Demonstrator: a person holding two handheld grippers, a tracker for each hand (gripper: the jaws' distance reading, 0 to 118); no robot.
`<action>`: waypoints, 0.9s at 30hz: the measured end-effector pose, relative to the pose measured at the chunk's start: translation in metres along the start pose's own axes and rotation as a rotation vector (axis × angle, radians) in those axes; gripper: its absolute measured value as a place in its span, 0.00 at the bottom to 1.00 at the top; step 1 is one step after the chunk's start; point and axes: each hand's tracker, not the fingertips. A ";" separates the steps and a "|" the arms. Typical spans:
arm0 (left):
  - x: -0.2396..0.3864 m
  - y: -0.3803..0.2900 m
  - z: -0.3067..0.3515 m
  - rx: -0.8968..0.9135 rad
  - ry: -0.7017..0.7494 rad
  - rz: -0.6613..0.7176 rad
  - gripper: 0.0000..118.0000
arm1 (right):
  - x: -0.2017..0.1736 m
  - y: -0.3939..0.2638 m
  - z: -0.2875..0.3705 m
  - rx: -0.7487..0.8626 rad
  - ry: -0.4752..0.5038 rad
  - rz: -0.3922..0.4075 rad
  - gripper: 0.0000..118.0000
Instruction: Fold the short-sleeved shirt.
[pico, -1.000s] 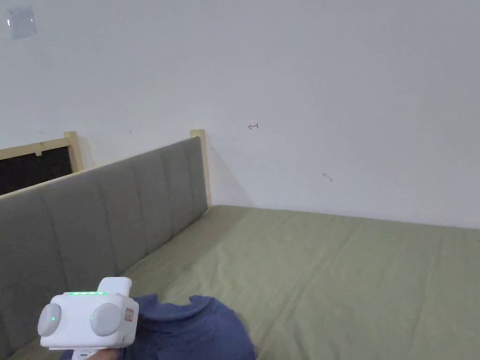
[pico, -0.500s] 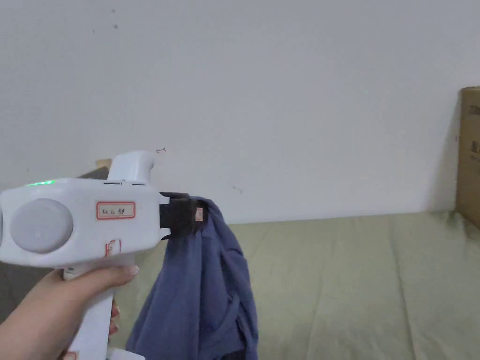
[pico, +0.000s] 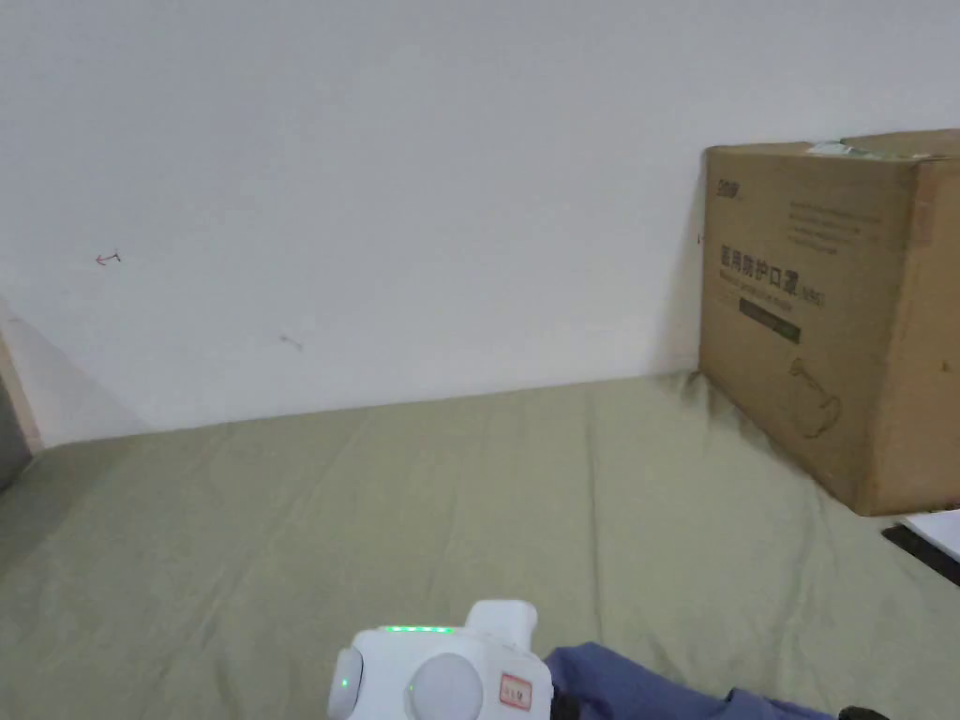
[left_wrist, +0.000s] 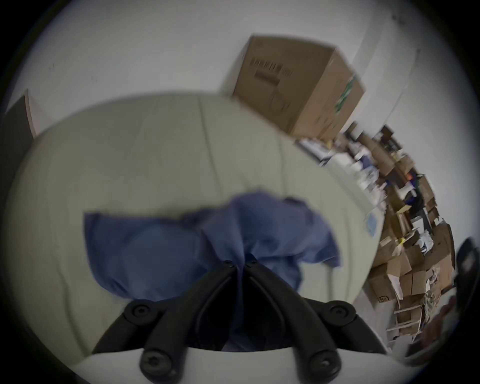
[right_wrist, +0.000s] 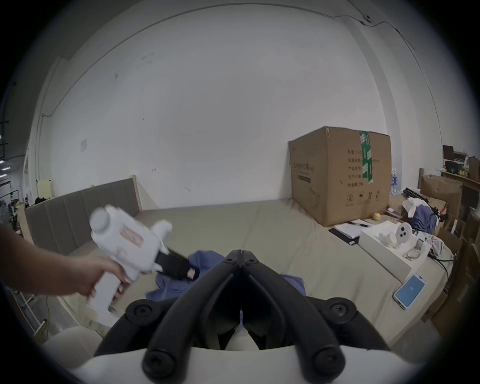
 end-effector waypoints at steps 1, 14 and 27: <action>-0.006 -0.009 -0.013 -0.001 0.009 0.026 0.16 | 0.003 -0.003 -0.002 -0.017 -0.005 -0.001 0.00; -0.032 -0.043 0.169 0.502 -0.025 -0.079 0.00 | 0.002 0.007 -0.009 -0.005 0.016 -0.063 0.00; 0.003 -0.192 0.228 1.038 0.434 -0.036 0.00 | -0.022 -0.001 0.032 0.290 -0.085 0.012 0.00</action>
